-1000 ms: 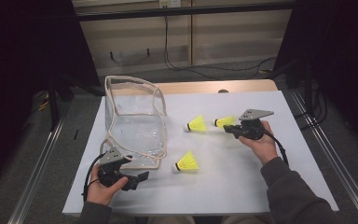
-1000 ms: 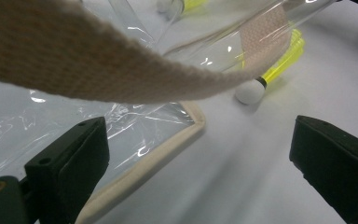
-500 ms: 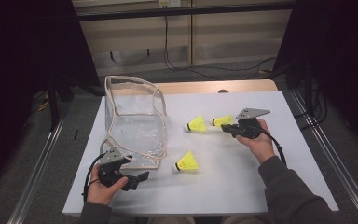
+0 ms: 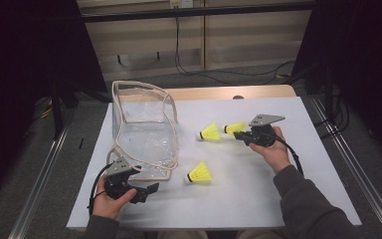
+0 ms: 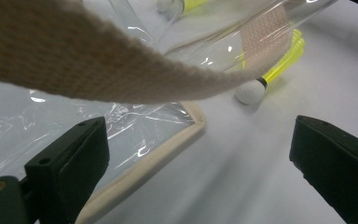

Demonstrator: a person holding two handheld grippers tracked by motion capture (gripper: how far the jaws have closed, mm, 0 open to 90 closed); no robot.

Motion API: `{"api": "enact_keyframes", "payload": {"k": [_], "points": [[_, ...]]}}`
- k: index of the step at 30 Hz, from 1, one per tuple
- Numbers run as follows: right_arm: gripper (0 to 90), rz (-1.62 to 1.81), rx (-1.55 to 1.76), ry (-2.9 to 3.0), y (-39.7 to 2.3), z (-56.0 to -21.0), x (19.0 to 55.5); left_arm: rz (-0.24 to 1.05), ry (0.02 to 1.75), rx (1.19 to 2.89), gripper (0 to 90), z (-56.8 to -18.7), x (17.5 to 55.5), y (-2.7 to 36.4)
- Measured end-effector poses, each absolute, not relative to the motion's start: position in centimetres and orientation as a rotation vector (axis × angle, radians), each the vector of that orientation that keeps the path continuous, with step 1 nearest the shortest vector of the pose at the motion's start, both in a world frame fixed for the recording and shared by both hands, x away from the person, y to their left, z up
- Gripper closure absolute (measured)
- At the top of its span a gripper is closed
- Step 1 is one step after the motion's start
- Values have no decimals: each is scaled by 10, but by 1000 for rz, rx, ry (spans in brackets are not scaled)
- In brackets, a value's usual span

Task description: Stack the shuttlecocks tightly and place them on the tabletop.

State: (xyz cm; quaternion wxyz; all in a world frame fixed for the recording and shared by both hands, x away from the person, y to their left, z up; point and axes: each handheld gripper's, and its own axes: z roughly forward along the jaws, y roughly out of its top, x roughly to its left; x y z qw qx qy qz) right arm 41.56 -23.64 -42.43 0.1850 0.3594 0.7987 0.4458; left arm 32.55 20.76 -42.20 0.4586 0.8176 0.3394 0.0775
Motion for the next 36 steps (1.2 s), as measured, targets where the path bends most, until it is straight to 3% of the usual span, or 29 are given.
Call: {"api": "enact_keyframes", "payload": {"k": [36], "points": [[900,1249,1006,2257,-231,-425,420,192,836,2016,48,-422,326,208]]}}
